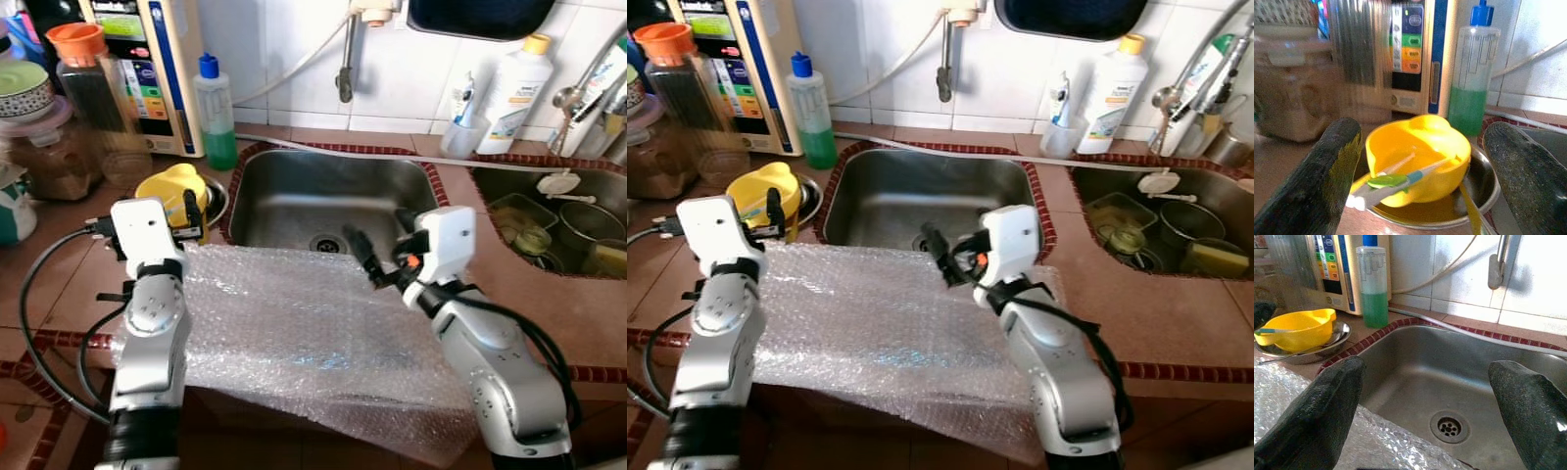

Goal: Kitchen organization

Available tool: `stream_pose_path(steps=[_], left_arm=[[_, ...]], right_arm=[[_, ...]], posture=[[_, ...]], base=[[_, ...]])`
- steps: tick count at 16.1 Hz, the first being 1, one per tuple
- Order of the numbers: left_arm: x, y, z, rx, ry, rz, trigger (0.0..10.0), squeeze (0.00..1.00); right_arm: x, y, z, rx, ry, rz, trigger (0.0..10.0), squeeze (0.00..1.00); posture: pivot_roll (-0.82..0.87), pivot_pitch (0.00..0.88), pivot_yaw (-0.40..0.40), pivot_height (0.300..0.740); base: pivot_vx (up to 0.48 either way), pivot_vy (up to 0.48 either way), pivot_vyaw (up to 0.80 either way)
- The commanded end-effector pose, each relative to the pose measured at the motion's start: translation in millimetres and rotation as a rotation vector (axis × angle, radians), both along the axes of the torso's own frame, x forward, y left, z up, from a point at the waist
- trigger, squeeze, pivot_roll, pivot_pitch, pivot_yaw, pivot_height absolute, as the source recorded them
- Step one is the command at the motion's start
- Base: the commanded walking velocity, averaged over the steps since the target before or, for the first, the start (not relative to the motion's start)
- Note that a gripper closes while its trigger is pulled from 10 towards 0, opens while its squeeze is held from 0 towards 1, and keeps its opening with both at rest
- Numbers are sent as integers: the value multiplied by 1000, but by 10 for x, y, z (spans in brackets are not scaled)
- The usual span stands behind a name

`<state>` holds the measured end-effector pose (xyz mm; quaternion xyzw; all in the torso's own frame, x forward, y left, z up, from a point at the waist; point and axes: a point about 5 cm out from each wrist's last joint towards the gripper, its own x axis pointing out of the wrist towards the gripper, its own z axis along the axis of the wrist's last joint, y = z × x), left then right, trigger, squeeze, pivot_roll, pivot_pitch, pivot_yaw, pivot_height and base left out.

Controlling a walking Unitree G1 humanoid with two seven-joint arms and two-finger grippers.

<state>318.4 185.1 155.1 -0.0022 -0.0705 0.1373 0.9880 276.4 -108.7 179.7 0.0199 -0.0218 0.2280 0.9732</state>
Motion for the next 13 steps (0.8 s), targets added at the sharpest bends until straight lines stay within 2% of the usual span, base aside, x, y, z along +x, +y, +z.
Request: stream_pose_path(steps=[1,2,3,5,8,12,13], left_arm=[[39,11,-17,-37,9,17,10000,0],[67,35,-94,-96,42,46,10000,0],[68,40,-102,-102,45,50,10000,0],[60,84,-110,-82,35,67,10000,0],[72,152,-76,-70,6,90,10000,0],[92,146,68,-5,-61,69,10000,0],[93,153,52,-18,-54,76,10000,0]], right_arm=[[-20,10,70,19,-18,9,10000,0],[-38,8,70,18,-13,17,10000,0],[-40,6,68,16,-13,16,10000,0],[-54,-5,49,17,-1,11,10000,0],[-32,-30,49,-29,-35,-23,10000,0],[-21,-67,70,-10,-38,-40,10000,0],[-25,-68,70,-9,-41,-40,10000,0]], posture=[[-27,44,-17,740],[-37,43,-12,740],[-37,43,-12,740],[-38,42,-10,740],[-31,40,-10,740],[-29,40,-7,740],[-29,42,-5,740]], base=[[0,0,0],[0,0,0],[0,0,0],[0,0,0],[0,0,0],[0,0,0],[0,0,0]])
